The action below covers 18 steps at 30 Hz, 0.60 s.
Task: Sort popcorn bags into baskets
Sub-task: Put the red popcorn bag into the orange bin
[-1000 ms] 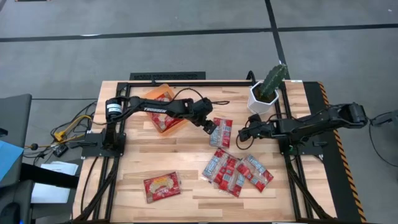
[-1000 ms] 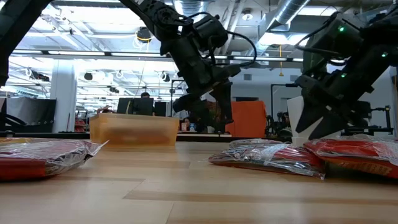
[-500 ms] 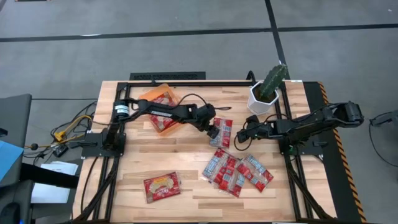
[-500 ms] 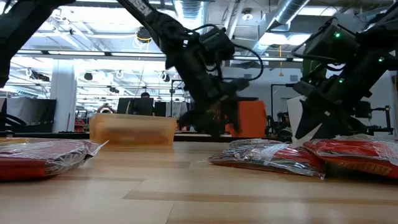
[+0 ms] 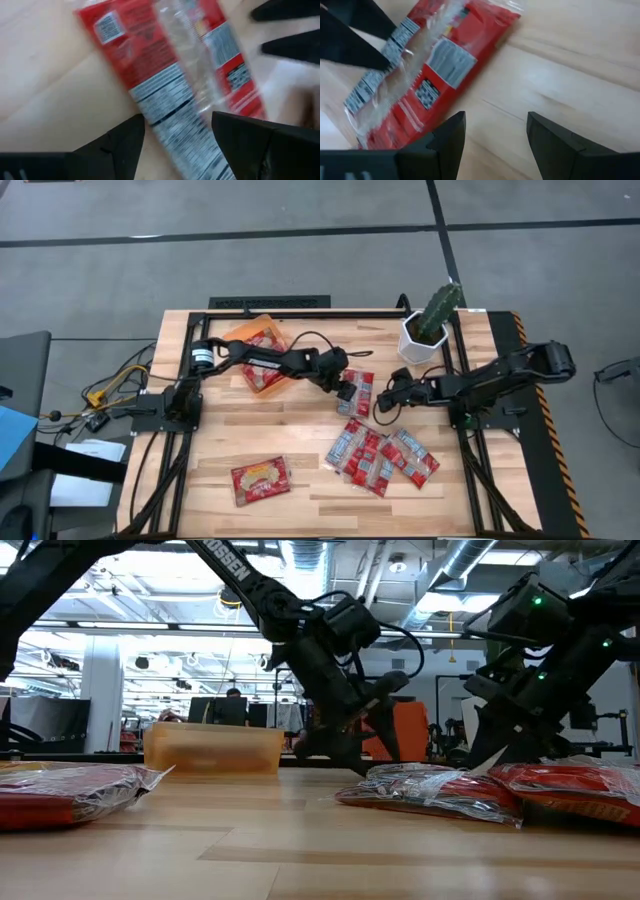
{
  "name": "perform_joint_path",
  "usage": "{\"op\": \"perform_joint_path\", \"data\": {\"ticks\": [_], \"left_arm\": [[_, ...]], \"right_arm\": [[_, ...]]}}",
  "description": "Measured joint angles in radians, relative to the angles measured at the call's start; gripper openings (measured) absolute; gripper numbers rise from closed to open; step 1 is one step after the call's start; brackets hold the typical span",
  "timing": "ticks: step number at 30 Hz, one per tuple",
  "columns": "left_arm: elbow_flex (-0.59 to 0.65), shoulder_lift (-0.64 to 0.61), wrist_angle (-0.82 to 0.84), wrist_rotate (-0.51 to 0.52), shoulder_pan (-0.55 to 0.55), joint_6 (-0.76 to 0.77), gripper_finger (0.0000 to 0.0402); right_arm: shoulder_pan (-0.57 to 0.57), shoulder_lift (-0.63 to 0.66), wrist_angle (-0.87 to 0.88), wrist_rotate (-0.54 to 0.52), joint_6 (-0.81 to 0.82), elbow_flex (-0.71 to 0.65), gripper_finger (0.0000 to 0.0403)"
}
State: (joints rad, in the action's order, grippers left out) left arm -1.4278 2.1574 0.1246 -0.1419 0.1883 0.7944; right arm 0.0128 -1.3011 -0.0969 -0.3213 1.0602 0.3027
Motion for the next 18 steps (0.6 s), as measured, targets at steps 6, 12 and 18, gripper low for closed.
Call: {"op": "perform_joint_path", "data": {"ticks": [6, 12, 18], "left_arm": [[0.002, 0.028, -0.091, -0.056, 0.006, 0.040, 0.0227], [0.003, 0.040, -0.124, -0.089, 0.010, 0.054, 0.0192], [0.004, 0.043, -0.135, -0.113, 0.024, 0.047, 0.0096]], "right_arm": [[0.004, -0.079, -0.175, 0.004, -0.077, -0.002, 0.0234], [0.021, -0.118, -0.235, 0.035, -0.102, -0.001, 0.0234], [0.022, -0.094, -0.224, 0.047, -0.121, -0.001, 0.0234]]}}
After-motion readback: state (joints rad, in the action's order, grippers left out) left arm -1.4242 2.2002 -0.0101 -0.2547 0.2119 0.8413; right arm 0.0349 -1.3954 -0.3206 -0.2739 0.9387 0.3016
